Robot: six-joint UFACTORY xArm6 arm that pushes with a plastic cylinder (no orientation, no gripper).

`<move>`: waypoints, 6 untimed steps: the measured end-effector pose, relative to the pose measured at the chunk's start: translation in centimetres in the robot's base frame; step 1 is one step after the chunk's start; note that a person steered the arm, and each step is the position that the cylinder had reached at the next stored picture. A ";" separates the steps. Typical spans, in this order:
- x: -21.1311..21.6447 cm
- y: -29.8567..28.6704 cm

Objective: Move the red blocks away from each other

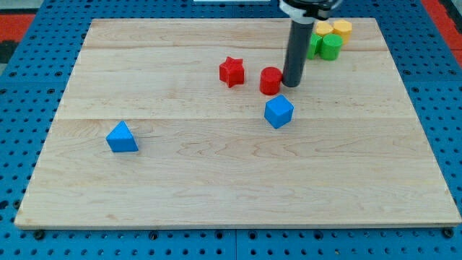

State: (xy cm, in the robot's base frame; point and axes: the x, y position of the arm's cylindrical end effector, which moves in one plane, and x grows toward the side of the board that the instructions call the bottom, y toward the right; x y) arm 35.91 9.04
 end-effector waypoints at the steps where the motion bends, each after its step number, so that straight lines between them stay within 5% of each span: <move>1: -1.3 -3.3; 2: -4.8 -4.9; 3: -2.8 -8.9; 4: 6.3 -10.2; 6: 0.5 -13.8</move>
